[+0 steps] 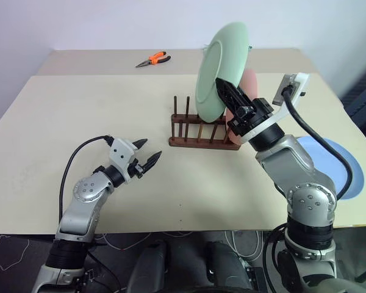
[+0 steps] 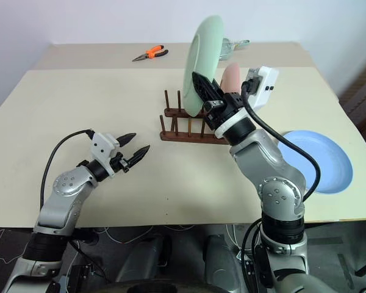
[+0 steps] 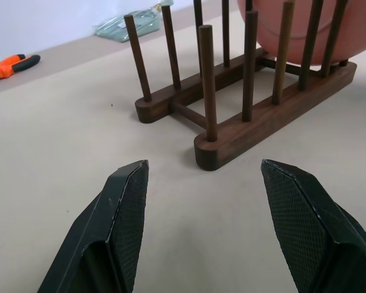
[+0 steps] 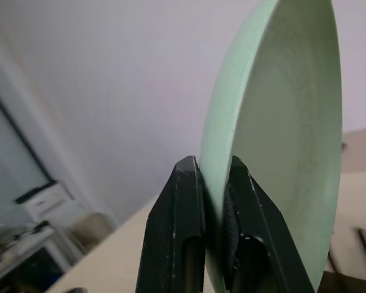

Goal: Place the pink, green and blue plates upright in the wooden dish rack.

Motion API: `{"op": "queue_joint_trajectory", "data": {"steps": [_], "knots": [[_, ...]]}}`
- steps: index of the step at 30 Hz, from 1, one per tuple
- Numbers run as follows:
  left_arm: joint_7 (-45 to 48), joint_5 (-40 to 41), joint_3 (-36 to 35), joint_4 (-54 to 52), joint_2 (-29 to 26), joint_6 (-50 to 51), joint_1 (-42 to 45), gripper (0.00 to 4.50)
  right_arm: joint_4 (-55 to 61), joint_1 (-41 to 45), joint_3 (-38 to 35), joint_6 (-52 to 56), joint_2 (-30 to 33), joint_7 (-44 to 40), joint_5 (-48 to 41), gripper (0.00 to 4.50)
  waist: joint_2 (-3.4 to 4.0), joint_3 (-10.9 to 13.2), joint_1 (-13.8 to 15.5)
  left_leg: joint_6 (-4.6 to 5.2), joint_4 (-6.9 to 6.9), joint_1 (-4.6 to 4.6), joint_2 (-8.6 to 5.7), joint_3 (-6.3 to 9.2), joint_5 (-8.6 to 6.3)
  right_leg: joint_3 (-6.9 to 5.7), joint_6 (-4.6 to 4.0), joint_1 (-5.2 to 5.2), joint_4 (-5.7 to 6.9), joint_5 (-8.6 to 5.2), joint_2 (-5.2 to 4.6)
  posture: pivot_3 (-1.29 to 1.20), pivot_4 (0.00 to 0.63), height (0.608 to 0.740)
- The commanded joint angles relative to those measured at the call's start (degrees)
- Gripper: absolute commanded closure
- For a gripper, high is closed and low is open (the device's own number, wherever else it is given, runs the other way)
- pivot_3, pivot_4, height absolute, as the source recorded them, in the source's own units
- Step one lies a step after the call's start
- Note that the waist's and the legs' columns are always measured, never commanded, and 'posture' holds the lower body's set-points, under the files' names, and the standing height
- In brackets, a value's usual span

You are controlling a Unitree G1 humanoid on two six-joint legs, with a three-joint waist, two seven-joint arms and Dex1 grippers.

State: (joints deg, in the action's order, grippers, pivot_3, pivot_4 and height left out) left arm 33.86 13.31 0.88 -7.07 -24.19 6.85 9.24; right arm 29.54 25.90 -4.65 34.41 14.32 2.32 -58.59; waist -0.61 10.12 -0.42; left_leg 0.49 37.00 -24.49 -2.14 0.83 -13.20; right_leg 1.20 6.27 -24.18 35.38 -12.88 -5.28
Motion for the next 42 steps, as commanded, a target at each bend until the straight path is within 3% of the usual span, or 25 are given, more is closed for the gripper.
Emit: {"op": "queue_joint_trajectory", "data": {"steps": [1, 7, 10, 15, 21, 24, 28, 32, 37, 42], "knots": [[2.3, 2.5, 0.2, -3.8, -0.1, 1.4, -1.0, 1.47, -0.5, 0.4, 0.3, 0.2, 0.4, -0.1, 3.4, 4.43, 0.0, 0.0, -0.3, 0.0, 0.0, 0.0, 0.0, -0.02, 0.0, 0.02, 0.01, -0.01, 0.01, 0.0, 0.01, 0.0, 0.15, 0.738], [4.9, 3.8, 2.0, -6.8, -0.3, 4.7, -2.6, 1.47, -3.1, 1.5, 1.5, 3.0, 0.7, -0.5, 7.0, 4.43, 0.0, 0.0, -0.4, 0.0, 0.01, 0.01, 0.04, -0.08, 0.0, 0.07, 0.0, -0.07, 0.11, 0.0, 0.07, 0.0, 0.15, 0.738], [4.9, 3.6, 2.4, -7.2, -0.1, 5.3, -2.7, 1.47, -3.9, 2.3, 2.0, 4.3, 1.3, -1.8, 8.5, 3.26, 0.0, 0.0, -0.4, 0.01, 0.02, 0.01, 0.03, -0.11, 0.0, 0.08, 0.0, -0.06, 0.1, 0.0, 0.09, 0.0, 0.15, 0.738], [4.8, 3.4, 2.8, -7.6, 0.1, 5.8, -2.7, 1.47, -3.5, 4.1, 5.1, 3.2, 5.0, -6.2, 16.6, 0.74, 0.01, 0.0, -0.4, 0.01, 0.02, 0.01, 0.03, -0.12, 0.01, 0.08, 0.0, -0.06, 0.1, 0.0, 0.21, 0.0, 0.15, 0.738], [4.9, 3.2, 3.1, -7.7, 0.1, 6.1, -2.9, 1.47, -2.0, 7.7, 6.4, -0.8, 11.7, -14.1, 25.4, 0.74, 0.01, 0.0, -0.3, 0.01, 0.04, 0.01, 0.03, -0.15, 0.01, 0.08, 0.01, -0.06, 0.09, 0.0, 0.23, 0.0, 0.15, 0.738], [4.9, 3.2, 3.2, -7.8, 0.2, 6.2, -2.8, 1.47, -1.8, 9.8, 2.7, -3.6, 17.6, -18.5, 28.5, 0.74, 0.0, 0.0, -0.2, 0.01, 0.05, 0.01, 0.03, -0.16, 0.01, 0.07, 0.01, -0.06, 0.08, 0.0, 0.23, 0.0, 0.15, 0.738], [5.3, 3.2, 3.4, -7.3, 0.2, 6.1, -2.5, 1.47, -6.4, 8.0, -12.3, -2.7, 24.6, -20.5, 25.3, 0.74, -0.02, 0.0, 0.3, 0.02, 0.06, 0.0, 0.03, -0.16, 0.0, 0.05, 0.02, 0.03, -0.05, 0.0, 0.22, 0.0, 0.15, 0.738], [6.3, 3.1, 4.1, -6.3, 0.4, 5.8, -2.0, 1.47, -12.3, -2.8, -18.7, -0.4, 30.3, -23.0, 29.2, 0.74, -0.1, 0.0, 1.0, 0.09, 0.04, 0.03, 0.03, -0.17, -0.04, 0.05, 0.0, 0.15, -0.19, -0.01, 0.19, 0.0, 0.15, 0.738], [7.4, 2.6, 5.1, -4.4, 0.5, 5.1, -0.4, 1.47, -9.8, -16.5, -15.3, 4.7, 30.3, -23.6, 31.9, 0.74, 0.11, 0.0, 0.6, 0.11, 0.04, 0.04, 0.04, -0.32, -0.05, 0.19, -0.01, 0.08, -0.14, -0.01, 0.03, 0.0, 0.15, 0.738], [8.2, 2.2, 5.3, -3.4, 0.6, 4.8, 0.6, 1.47, -10.0, -21.7, -9.9, 8.0, 27.0, -19.1, 37.0, 0.74, 0.13, 0.0, -0.2, 0.1, 0.09, 0.07, 0.11, -0.33, -0.05, 0.22, 0.0, 0.07, -0.09, -0.01, 0.15, 0.0, 0.15, 0.738]]}}
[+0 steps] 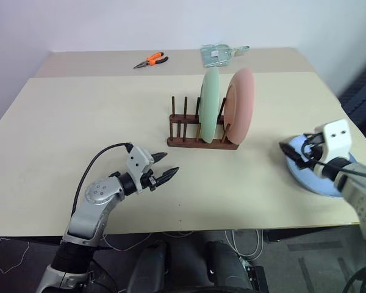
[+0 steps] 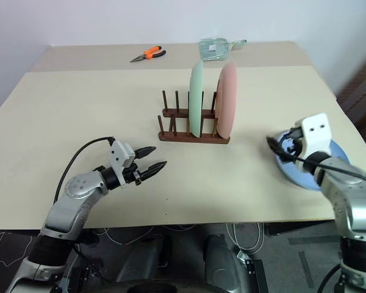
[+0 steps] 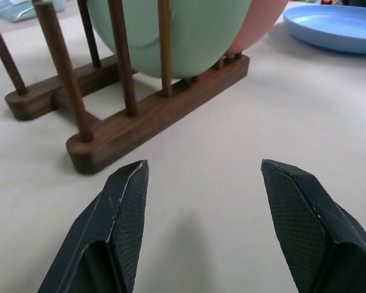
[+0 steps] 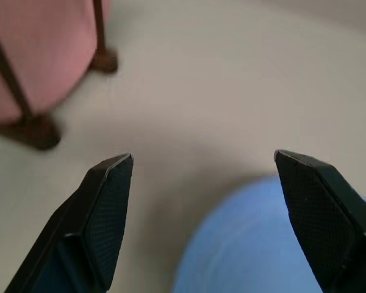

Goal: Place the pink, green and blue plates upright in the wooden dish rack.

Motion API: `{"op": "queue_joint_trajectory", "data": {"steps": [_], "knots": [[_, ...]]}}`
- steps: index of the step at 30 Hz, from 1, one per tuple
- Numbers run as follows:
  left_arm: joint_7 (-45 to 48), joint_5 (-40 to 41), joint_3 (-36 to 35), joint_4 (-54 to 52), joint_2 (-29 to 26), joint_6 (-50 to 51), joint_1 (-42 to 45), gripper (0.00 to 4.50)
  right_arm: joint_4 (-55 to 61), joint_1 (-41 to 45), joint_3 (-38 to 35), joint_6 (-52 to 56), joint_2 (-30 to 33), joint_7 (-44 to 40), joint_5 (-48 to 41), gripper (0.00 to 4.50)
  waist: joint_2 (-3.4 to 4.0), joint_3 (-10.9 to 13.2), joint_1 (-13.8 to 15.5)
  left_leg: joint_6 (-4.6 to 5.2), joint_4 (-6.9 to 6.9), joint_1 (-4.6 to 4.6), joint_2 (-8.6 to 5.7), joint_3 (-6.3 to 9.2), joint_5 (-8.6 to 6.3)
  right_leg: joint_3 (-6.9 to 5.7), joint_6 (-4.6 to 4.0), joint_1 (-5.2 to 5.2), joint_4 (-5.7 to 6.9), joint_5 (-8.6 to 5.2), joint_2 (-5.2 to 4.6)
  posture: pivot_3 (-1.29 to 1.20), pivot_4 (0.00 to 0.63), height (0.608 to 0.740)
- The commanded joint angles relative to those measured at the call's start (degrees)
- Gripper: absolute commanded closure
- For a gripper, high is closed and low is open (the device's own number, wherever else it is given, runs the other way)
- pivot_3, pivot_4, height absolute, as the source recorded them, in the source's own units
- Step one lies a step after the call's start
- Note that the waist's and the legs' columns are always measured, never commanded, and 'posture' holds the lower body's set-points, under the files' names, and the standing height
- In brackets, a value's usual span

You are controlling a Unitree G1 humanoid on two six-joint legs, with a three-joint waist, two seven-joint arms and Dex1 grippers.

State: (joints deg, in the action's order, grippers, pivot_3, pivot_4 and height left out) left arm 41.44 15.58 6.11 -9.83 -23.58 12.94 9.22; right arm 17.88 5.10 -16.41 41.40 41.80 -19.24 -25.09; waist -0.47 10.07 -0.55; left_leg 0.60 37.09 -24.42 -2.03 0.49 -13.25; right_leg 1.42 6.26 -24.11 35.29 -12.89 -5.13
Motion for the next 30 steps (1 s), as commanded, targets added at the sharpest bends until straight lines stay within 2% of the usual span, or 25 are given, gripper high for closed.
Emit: {"op": "queue_joint_trajectory", "data": {"steps": [1, 4, 7, 12, 13, 17, 21, 26, 30], "knots": [[0.7, -0.1, 0.1, -0.7, 0.0, -1.4, 0.7, 1.47, 1.2, -1.4, 2.9, 0.8, -0.4, 2.9, 5.2, 0.74, 0.0, 0.0, 0.0, 0.0, 0.01, 0.0, 0.0, 0.0, 0.0, 0.0, 0.0, 0.0, 0.0, 0.0, 0.06, 0.0, 0.15, 0.738], [0.8, -0.3, 0.1, -0.7, 0.0, -1.4, 0.6, 1.47, -1.0, -2.1, 5.4, 1.1, -1.2, 4.4, 8.5, 0.74, 0.0, 0.0, 0.0, 0.0, 0.02, -0.02, -0.02, -0.01, 0.0, 0.0, 0.01, 0.0, -0.02, 0.0, 0.08, 0.0, 0.15, 0.738], [0.8, -0.6, 0.1, -0.9, -0.1, -1.5, 0.5, 1.47, -3.2, -1.3, 6.1, 1.9, -2.0, 5.7, 10.7, 1.49, 0.0, 0.0, 0.0, 0.0, 0.03, -0.02, -0.02, -0.01, 0.0, -0.01, 0.01, 0.01, -0.02, 0.0, 0.09, 0.0, 0.15, 0.738], [0.6, -0.8, -0.2, -1.1, -0.1, -1.6, 0.2, 1.47, -4.7, 1.2, 5.3, 2.6, -3.0, 6.0, 11.7, 4.09, -0.02, 0.0, 0.0, 0.0, 0.06, -0.01, -0.04, -0.01, 0.0, -0.01, 0.02, 0.04, -0.03, 0.0, 0.1, 0.0, 0.15, 0.738], [0.6, -0.9, -0.2, -1.0, -0.1, -1.6, 0.2, 1.47, -4.5, 1.7, 5.1, 2.7, -3.1, 6.0, 11.7, 4.48, -0.03, 0.0, 0.0, 0.0, 0.06, -0.01, -0.04, -0.01, 0.0, -0.01, 0.02, 0.04, -0.03, 0.0, 0.1, 0.0, 0.15, 0.738], [0.4, -1.1, -0.5, -0.8, 0.0, -1.9, 0.1, 1.47, -0.3, 8.2, 1.6, 0.0, -5.0, 6.1, 9.6, 4.48, 0.0, 0.0, -0.3, 0.0, 0.06, 0.02, -0.01, -0.02, 0.0, 0.0, 0.03, 0.04, 0.01, 0.01, 0.15, 0.0, 0.15, 0.738], [-0.8, -2.0, -1.4, -0.2, 0.1, -3.4, -0.3, 1.47, 4.4, 20.4, -3.9, -5.6, -8.5, 5.6, 2.9, 4.48, 0.08, 0.1, -0.3, 0.0, 0.06, 0.0, -0.02, -0.03, 0.0, 0.01, 0.06, 0.0, 0.04, 0.02, 0.16, 0.0, 0.15, 0.738], [-4.8, -4.4, -3.2, 3.2, 0.7, -8.2, 0.7, 1.47, 12.5, 35.3, -9.3, -1.9, -17.0, 6.4, -22.4, 4.48, 0.07, 0.1, 0.0, 0.0, -0.03, -0.01, 0.02, 0.09, 0.0, -0.08, 0.28, -0.05, 0.09, 0.14, 0.18, 0.0, 0.15, 0.738], [-7.6, -5.9, -4.8, 6.4, 1.2, -11.3, 1.6, 1.47, 16.0, 39.4, -6.6, -1.1, -24.2, 12.8, -39.8, 4.48, -0.07, 0.0, -0.1, 0.0, -0.05, -0.03, 0.0, 0.24, 0.0, -0.21, 0.26, 0.03, 0.06, 0.14, 0.04, 0.0, 0.15, 0.738]]}}
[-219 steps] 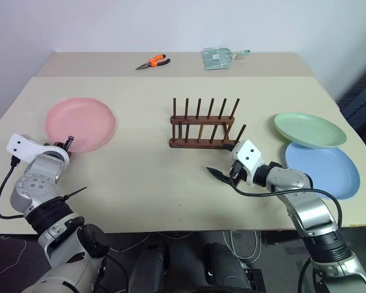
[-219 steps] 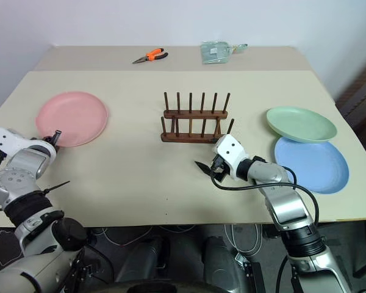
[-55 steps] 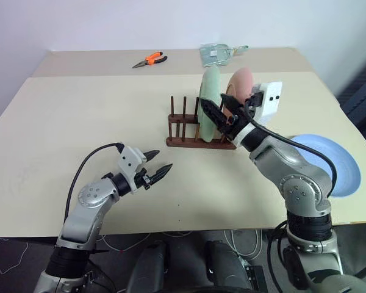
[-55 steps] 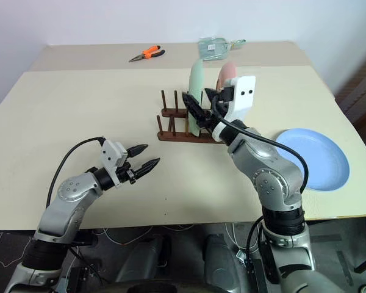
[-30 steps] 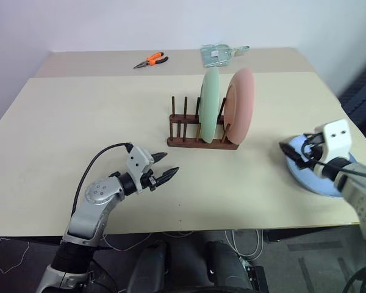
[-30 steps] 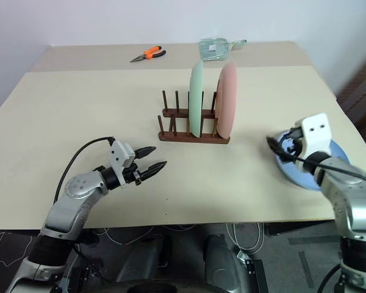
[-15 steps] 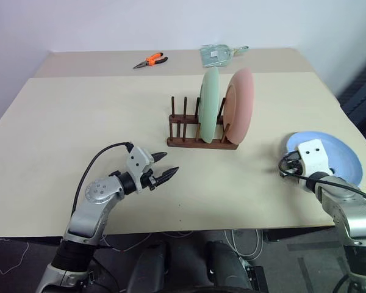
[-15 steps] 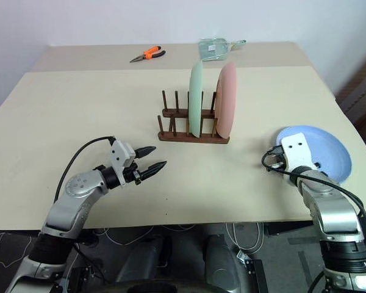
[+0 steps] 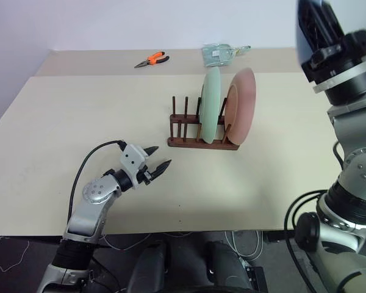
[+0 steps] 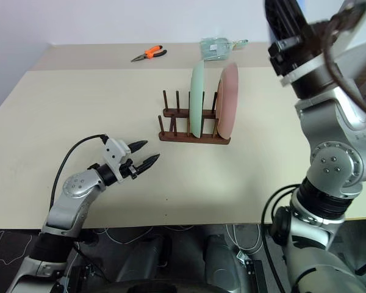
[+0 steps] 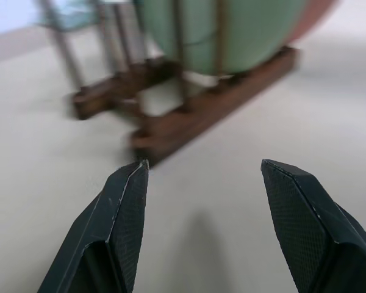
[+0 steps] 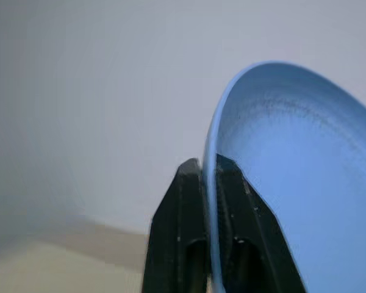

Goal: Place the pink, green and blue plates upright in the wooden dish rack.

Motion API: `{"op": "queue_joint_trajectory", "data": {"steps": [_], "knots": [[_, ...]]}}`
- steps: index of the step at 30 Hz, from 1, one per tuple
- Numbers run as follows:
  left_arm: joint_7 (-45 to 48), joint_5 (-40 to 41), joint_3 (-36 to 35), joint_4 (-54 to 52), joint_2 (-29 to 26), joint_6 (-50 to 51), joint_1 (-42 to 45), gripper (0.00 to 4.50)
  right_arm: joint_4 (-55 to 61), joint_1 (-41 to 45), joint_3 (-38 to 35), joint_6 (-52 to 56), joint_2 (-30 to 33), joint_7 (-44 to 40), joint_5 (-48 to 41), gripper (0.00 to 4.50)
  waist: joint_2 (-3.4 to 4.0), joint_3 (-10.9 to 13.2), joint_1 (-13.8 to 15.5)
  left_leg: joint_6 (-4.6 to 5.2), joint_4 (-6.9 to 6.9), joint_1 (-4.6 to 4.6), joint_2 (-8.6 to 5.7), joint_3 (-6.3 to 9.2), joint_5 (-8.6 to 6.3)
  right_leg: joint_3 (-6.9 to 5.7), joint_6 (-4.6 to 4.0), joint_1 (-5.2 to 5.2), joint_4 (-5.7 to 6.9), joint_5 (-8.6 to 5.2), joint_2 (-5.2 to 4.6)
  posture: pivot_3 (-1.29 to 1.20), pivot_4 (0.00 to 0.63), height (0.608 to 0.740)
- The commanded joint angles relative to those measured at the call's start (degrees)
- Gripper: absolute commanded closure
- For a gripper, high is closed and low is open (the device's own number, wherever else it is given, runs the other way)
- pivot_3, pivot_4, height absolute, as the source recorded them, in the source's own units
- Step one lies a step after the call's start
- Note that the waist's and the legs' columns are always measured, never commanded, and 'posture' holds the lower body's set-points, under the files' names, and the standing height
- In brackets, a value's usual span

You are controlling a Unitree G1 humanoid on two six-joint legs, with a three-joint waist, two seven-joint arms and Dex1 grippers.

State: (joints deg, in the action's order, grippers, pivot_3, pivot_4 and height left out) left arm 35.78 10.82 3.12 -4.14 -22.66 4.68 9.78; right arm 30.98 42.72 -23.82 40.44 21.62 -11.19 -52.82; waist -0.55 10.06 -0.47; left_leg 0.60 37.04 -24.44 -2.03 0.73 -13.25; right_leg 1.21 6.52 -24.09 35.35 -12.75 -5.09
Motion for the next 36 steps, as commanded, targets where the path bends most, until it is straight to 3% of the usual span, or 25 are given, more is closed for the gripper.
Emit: {"op": "queue_joint_trajectory", "data": {"steps": [1, 8, 16, 36], "knots": [[-2.5, -1.5, -2.2, 1.2, 0.3, -3.9, 1.0, 1.47, 3.6, 2.1, 2.5, -0.3, -6.4, 6.7, -16.5, 4.48, 0.03, 0.0, -0.3, 0.0, 0.01, 0.01, -0.03, -0.05, 0.0, 0.07, -0.02, -0.01, 0.0, 0.0, -0.1, 0.0, 0.15, 0.738], [-3.1, -1.9, -3.2, 2.3, -0.3, -5.8, -1.1, 1.47, -1.4, -1.0, 15.0, -0.4, -19.4, 16.7, -32.4, 4.48, 0.05, 0.0, -0.7, -0.01, -0.07, 0.0, -0.02, -0.1, 0.0, 0.1, -0.05, -0.28, 0.23, 0.0, -0.24, 0.0, 0.15, 0.738], [-3.6, -1.7, -3.1, 0.1, -0.5, -5.1, -3.0, 1.47, -13.0, -0.7, 17.5, -2.4, -24.0, 26.2, -30.6, 4.48, 0.06, 0.0, -0.6, -0.03, -0.09, -0.01, -0.1, -0.23, -0.01, 0.01, -0.23, -0.34, 0.2, -0.09, -0.42, 0.0, 0.15, 0.738], [-2.0, -0.7, -1.6, -0.2, 0.2, -4.0, -2.6, 1.47, -25.5, 4.6, 16.2, -6.1, -26.6, 32.6, -17.6, 4.48, 0.07, 0.0, -0.7, -0.01, -0.17, -0.01, -0.09, -0.31, 0.0, -0.07, -0.2, -0.41, 0.23, -0.08, -0.36, 0.0, 0.15, 0.738]]}}
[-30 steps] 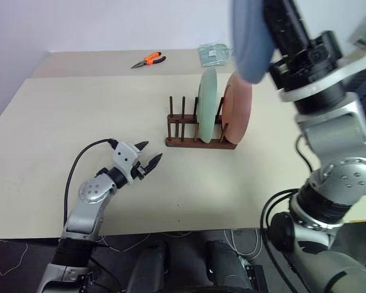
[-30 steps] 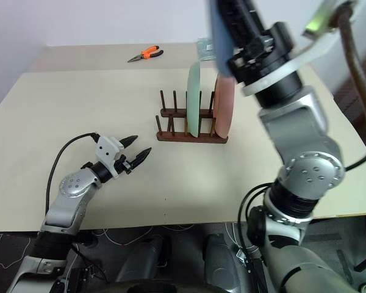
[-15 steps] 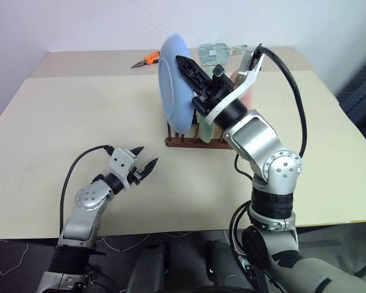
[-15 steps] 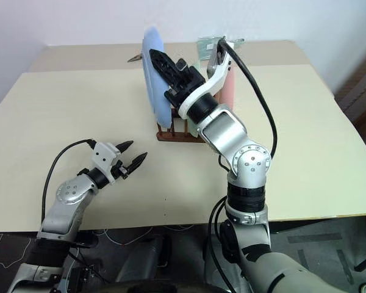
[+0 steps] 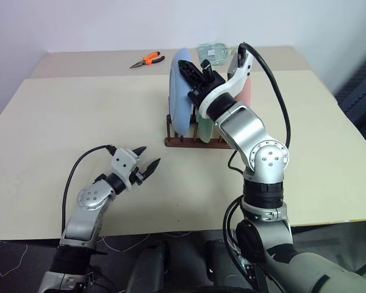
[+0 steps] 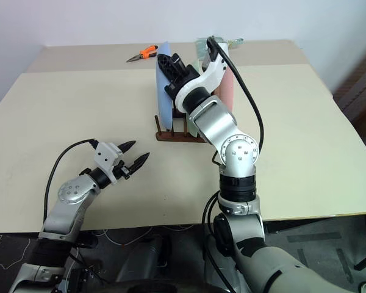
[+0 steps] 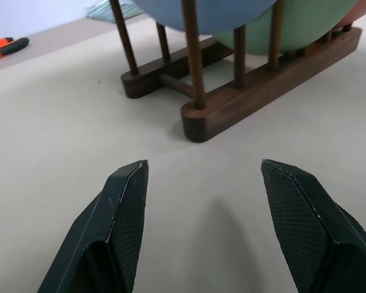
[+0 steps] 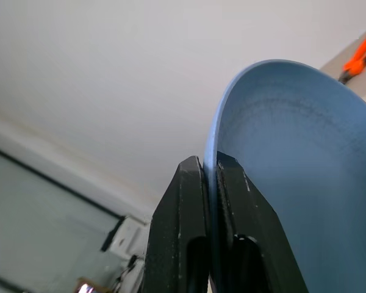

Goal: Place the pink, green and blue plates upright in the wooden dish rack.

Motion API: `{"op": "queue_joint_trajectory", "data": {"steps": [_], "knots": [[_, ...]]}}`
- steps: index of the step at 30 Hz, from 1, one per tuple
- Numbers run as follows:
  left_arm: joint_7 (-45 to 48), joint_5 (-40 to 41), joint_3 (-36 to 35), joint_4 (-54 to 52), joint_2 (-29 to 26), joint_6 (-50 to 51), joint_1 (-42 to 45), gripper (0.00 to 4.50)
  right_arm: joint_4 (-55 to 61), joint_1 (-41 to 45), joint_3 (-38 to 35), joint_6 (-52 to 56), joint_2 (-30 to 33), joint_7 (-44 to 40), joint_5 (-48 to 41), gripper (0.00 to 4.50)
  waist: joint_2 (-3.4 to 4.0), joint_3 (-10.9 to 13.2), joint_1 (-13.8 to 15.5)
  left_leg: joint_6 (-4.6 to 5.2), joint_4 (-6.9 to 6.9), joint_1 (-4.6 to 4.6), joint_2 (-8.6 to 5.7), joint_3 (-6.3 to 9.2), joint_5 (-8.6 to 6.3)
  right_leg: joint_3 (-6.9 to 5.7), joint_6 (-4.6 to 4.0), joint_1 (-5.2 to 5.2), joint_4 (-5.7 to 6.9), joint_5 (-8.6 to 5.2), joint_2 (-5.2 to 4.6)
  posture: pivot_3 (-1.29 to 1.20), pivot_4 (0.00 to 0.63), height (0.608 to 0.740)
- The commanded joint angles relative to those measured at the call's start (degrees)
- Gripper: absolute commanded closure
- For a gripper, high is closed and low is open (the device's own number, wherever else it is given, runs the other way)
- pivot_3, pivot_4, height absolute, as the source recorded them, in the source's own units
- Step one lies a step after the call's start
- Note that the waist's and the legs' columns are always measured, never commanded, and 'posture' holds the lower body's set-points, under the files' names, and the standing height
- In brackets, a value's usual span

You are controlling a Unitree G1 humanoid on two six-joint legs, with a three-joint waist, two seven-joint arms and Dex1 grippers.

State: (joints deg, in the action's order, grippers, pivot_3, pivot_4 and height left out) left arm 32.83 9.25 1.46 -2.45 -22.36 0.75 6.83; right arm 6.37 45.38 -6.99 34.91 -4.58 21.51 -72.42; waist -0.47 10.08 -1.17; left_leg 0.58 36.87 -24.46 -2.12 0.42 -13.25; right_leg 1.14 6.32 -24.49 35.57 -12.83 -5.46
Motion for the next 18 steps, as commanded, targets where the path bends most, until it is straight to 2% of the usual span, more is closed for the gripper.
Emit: {"op": "queue_joint_trajectory", "data": {"steps": [1, 2, 5, 10, 18], "knots": [[1.5, 1.2, 0.1, -2.4, -0.1, 0.1, 0.0, 1.47, -1.3, 2.3, -0.6, -0.5, -0.3, -0.4, 2.7, 4.48, 0.0, 0.0, 0.0, 0.0, 0.0, 0.0, 0.0, -0.01, 0.0, 0.0, 0.09, 0.0, 0.0, 0.05, 0.0, 0.0, 0.15, 0.738], [1.8, 1.4, 0.2, -2.7, -0.2, 0.2, -0.2, 1.47, -1.6, 2.5, -0.7, -0.3, -0.3, -0.6, 3.3, 4.48, 0.0, 0.0, 0.0, 0.0, 0.0, 0.0, 0.0, -0.02, 0.0, 0.0, 0.1, 0.0, -0.01, 0.06, 0.0, 0.0, 0.15, 0.738], [2.8, 1.8, 0.3, -3.7, -0.2, 1.1, -0.9, 1.47, -2.5, 3.9, -0.2, -0.1, -0.3, -1.2, 5.7, 3.52, 0.01, 0.0, 0.0, 0.0, 0.0, -0.01, 0.0, -0.03, 0.0, 0.0, 0.13, 0.0, -0.01, 0.07, 0.0, 0.0, 0.15, 0.738], [3.0, 1.6, 0.6, -4.6, 0.0, 2.0, -1.4, 1.47, -1.1, 6.4, 2.6, 0.7, 2.1, -5.2, 12.8, 0.95, 0.02, 0.0, 0.0, 0.0, 0.0, 0.0, 0.0, -0.03, 0.0, -0.01, 0.12, -0.01, -0.01, 0.06, 0.01, 0.0, 0.15, 0.738], [3.2, 1.5, 1.0, -5.2, 0.2, 2.6, -1.7, 1.47, 6.5, 10.0, 9.1, 1.8, 14.0, -18.4, 26.3, 0.95, 0.02, 0.0, 0.2, 0.0, 0.01, -0.02, 0.0, -0.04, 0.0, -0.03, -0.01, 0.0, -0.04, -0.01, 0.01, 0.0, 0.15, 0.738]]}}
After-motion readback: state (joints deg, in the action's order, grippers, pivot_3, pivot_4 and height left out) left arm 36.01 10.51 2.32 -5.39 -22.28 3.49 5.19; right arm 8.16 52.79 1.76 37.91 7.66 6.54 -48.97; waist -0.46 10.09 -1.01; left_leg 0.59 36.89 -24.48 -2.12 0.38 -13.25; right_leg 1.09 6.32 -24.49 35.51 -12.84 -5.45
